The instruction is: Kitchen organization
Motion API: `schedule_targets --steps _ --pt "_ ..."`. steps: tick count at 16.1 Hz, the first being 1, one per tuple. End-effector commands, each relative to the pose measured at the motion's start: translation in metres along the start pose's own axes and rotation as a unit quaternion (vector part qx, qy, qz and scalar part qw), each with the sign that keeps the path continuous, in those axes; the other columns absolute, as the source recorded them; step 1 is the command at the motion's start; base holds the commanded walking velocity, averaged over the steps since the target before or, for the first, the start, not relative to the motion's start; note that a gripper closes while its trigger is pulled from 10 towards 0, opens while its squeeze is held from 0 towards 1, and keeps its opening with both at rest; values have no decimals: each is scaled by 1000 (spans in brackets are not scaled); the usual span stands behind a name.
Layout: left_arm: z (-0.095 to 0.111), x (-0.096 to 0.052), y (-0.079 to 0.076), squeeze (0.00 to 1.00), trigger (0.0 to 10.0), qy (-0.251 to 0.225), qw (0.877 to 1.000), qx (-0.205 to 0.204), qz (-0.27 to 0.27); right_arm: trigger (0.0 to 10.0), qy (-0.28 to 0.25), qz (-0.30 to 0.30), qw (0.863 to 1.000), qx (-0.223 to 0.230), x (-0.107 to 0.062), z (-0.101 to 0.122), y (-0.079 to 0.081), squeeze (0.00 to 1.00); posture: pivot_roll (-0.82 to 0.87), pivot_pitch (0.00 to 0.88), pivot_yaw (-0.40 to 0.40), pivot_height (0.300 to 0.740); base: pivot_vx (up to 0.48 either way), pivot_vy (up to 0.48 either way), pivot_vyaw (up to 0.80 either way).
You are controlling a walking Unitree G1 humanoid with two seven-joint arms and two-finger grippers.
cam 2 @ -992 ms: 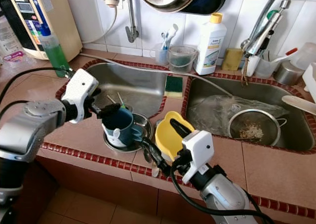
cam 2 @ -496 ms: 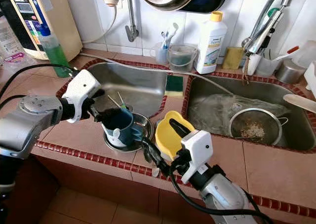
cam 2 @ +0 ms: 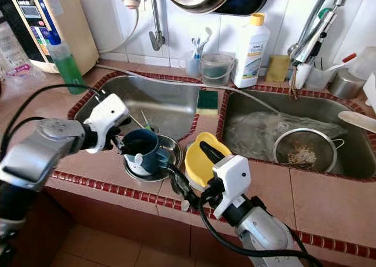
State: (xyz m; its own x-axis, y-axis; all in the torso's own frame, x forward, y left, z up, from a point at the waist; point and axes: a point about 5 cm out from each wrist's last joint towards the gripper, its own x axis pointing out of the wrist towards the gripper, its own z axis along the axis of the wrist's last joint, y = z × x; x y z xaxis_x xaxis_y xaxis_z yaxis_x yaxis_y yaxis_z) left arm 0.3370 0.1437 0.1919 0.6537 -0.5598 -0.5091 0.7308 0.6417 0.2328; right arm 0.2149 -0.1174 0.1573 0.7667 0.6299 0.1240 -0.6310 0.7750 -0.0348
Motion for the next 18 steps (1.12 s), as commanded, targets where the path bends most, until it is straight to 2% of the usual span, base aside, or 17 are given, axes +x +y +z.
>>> schedule_targets --steps 1,2,4,5,6,7,18 --pt "0 0 5 0 10000 15 1000 -9 17 10000 -9 5 1000 -6 1 5 2 0 -218 15 80 740 0 0 0" --pt "-1 1 6 0 10000 28 999 -19 18 10000 -9 3 1000 -7 1 5 3 0 -220 15 83 740 0 0 0" --pt "0 1 7 0 10000 20 999 -30 14 10000 -8 2 1000 -7 1 4 3 0 -220 13 85 740 0 0 0" --pt "1 0 6 0 9137 13 1000 -19 -6 10000 -7 2 1000 -8 1 3 4 0 -219 12 86 740 0 0 0" --pt "1 -1 5 0 9137 10 1000 -18 -12 10000 -7 2 1000 -8 1 3 4 0 -219 12 86 740 0 0 0" --pt "1 -1 5 0 0 11 1000 -20 -11 10000 -7 2 1000 -8 1 3 4 0 -219 13 88 740 0 0 0" --pt "4 -5 1 0 0 11 999 -8 -32 10000 -3 -1 1000 -3 3 1 5 0 -213 11 93 740 0 0 0"
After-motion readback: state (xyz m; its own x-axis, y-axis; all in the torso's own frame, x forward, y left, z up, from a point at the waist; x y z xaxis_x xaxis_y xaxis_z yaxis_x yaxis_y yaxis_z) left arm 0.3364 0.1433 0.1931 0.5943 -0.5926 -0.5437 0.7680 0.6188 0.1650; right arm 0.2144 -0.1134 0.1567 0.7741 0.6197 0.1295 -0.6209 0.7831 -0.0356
